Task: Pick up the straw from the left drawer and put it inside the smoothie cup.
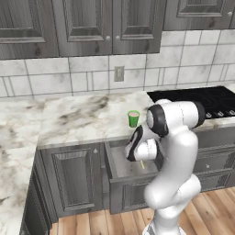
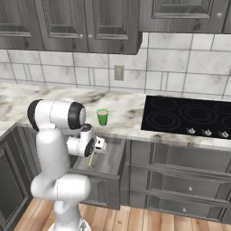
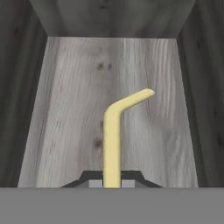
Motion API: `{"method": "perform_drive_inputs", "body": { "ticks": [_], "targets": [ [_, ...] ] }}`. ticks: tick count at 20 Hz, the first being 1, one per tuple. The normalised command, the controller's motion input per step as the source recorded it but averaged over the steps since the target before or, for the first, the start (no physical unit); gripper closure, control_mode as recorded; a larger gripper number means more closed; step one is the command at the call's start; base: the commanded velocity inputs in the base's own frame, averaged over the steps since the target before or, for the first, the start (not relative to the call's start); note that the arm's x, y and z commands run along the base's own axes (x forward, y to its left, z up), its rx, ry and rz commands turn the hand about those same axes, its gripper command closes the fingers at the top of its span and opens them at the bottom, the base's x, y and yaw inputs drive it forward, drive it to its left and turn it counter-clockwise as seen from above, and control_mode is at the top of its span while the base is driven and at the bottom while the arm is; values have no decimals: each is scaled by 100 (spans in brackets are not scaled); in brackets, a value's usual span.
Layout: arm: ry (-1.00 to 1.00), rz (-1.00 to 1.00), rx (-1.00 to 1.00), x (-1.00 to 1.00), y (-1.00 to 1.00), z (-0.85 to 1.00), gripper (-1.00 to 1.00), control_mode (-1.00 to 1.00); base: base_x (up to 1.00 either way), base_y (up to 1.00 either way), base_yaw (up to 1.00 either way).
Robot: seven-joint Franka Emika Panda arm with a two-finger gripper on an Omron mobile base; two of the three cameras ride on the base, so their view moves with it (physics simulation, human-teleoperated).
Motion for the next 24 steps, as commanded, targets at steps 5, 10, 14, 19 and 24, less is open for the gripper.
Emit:
{"method": "perform_drive_inputs", "body": {
  "ticks": [5,10,14,19,24],
  "targets": [
    [-5,11,0,-19,-4,100,100,-100,0,0,0],
    [-6,17,0,0,0,100,100,-100,0,0,0],
    [-4,20,0,0,0,100,100,-100,0,0,0],
    [-2,19,1,0,0,100,100,-100,0,0,0],
    [-11,21,4,1,0,71,100,-100,0,0,0]
  ]
}}
